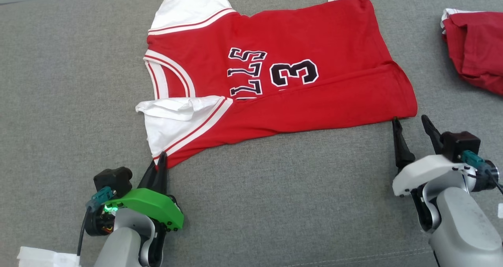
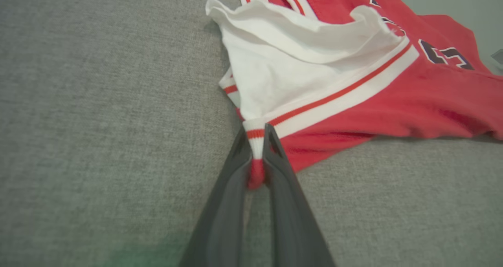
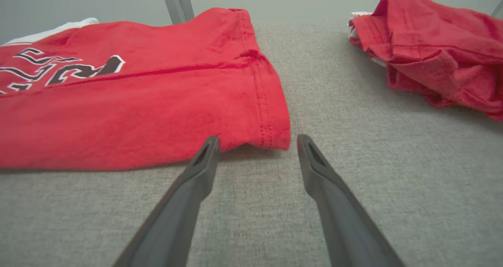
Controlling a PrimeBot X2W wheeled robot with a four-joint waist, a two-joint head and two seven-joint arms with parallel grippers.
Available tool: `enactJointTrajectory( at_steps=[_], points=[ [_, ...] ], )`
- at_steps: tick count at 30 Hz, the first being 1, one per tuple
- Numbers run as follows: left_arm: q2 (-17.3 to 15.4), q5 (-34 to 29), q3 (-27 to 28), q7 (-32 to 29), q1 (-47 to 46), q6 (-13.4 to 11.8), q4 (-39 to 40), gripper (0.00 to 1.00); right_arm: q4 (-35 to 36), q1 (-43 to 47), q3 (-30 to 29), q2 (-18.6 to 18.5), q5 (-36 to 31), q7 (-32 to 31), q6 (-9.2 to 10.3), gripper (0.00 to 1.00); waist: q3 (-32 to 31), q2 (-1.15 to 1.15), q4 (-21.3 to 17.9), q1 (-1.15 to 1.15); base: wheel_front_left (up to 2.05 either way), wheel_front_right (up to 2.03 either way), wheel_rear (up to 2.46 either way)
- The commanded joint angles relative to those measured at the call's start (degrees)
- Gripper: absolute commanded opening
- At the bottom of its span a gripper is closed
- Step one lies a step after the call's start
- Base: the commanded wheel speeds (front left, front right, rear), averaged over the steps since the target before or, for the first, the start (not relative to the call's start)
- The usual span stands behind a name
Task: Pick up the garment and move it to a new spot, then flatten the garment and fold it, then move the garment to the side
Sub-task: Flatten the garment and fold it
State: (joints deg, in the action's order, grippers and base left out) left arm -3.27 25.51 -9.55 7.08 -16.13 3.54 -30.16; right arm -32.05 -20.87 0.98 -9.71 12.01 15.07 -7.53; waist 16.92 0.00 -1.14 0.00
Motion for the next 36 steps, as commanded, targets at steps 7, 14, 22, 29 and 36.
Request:
enactJointTrajectory(
  at_steps=[7, 14, 22, 29, 36],
  points=[
    [-1.0, -0.2, -0.7, -0.8, 0.5, 0.1, 1.0, 0.0, -9.8, -8.4, 0.8, -0.9, 2.8, 0.2, 0.09, 1.0, 0.7, 0.0, 1.1, 0.0, 0.0, 0.0, 0.0],
    [-1.2, -0.8, -1.9, -0.5, -1.0, 0.3, 1.2, 0.0, -19.9, -14.4, 1.5, -0.8, 6.7, 0.2, 0.09, 0.48, 1.4, 0.0, 2.1, 0.0, 0.0, 0.0, 0.0],
    [-1.3, -0.6, -2.9, 0.3, -0.9, 0.7, 1.1, 0.0, -20.4, -13.9, 6.7, -2.6, 11.2, 0.1, 0.1, 0.0, 0.6, 0.0, 2.2, 0.0, 0.0, 0.0, 0.0],
    [-3.1, 0.0, -2.8, -0.4, 2.1, 0.9, 2.2, 0.0, -13.3, -7.1, 10.2, -6.0, 14.7, 0.1, 0.11, 0.0, -2.1, 0.0, 2.0, 0.0, 0.0, 0.0, 0.0],
    [-5.0, -0.4, -3.4, -1.6, 8.5, -0.1, 8.2, 0.0, -7.3, 1.3, 12.3, -9.3, 18.5, 0.1, 0.12, 0.0, -4.1, 0.0, 1.6, 0.0, 0.0, 0.0, 0.0]
  ],
)
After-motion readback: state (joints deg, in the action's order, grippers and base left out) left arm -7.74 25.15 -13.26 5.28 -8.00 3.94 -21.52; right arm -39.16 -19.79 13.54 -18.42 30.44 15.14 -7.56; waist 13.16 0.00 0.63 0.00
